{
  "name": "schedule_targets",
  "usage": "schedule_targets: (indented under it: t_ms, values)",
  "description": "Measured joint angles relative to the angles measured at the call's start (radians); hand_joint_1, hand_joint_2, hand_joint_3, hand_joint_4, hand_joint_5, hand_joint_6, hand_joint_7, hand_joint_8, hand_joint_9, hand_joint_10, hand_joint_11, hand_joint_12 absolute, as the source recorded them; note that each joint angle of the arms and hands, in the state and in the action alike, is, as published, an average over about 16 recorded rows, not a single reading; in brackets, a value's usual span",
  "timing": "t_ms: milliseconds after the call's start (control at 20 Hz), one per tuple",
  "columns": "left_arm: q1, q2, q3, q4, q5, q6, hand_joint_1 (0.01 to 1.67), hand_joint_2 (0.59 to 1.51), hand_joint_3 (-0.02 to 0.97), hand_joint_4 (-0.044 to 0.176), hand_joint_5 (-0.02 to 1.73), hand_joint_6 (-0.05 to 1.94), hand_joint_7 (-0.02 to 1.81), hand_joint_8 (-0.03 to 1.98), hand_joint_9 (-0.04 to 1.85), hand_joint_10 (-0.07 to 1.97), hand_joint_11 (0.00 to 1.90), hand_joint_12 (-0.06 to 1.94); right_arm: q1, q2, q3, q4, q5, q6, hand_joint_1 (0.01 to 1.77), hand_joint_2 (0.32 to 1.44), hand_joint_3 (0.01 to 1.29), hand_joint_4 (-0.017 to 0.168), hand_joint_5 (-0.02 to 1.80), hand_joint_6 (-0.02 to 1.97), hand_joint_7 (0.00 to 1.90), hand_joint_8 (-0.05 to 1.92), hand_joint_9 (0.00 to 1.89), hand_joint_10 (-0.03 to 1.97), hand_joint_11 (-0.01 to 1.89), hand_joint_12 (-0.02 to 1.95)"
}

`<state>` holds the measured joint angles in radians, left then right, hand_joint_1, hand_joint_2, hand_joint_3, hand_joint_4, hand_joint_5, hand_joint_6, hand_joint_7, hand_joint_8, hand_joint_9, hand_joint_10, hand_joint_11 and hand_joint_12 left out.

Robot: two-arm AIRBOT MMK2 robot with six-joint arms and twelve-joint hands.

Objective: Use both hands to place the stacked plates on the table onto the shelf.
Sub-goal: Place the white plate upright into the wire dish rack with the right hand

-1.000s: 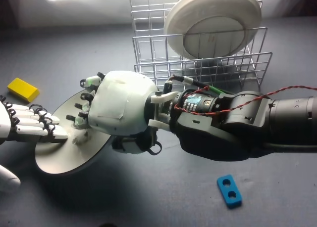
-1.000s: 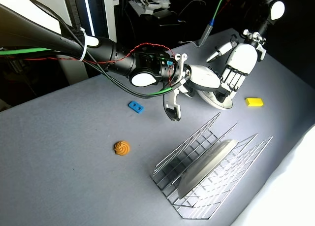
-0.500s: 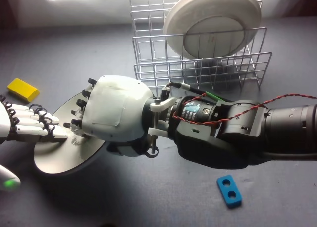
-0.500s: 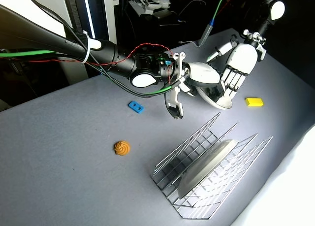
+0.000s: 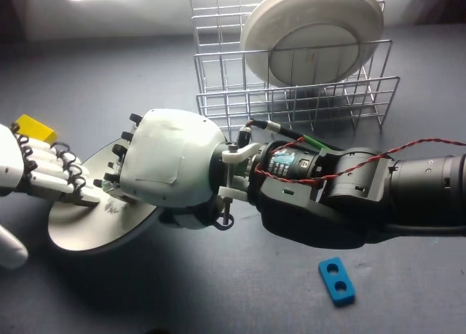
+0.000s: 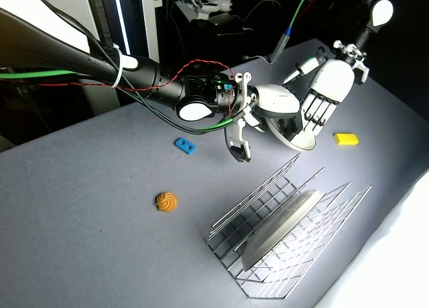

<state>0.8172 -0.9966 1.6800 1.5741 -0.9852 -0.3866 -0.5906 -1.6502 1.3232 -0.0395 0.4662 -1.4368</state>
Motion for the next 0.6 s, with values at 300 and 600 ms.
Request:
schedule_targets:
  t_ms: [300, 600]
  values:
    - [-0.131, 0.015, -0.003, 0.057, -0.012, -0.024, 0.02, 1.162, 0.018, -0.001, 0.06, 0.00, 0.06, 0.00, 0.02, 0.00, 0.02, 0.02, 0.001, 0.007, -0.005, -0.003, 0.005, 0.001, 1.12, 1.02, 0.01, 0.003, 0.77, 0.77, 0.93, 0.87, 1.22, 0.10, 0.91, 0.98]
    - [-0.210, 0.028, 0.001, 0.066, -0.028, -0.028, 0.02, 1.161, 0.018, -0.002, 0.08, 0.01, 0.07, 0.00, 0.03, 0.01, 0.02, 0.02, 0.017, 0.042, -0.051, -0.006, -0.002, 0.001, 1.13, 1.02, 0.01, 0.006, 0.79, 0.83, 0.97, 0.89, 1.23, 0.09, 0.91, 0.98]
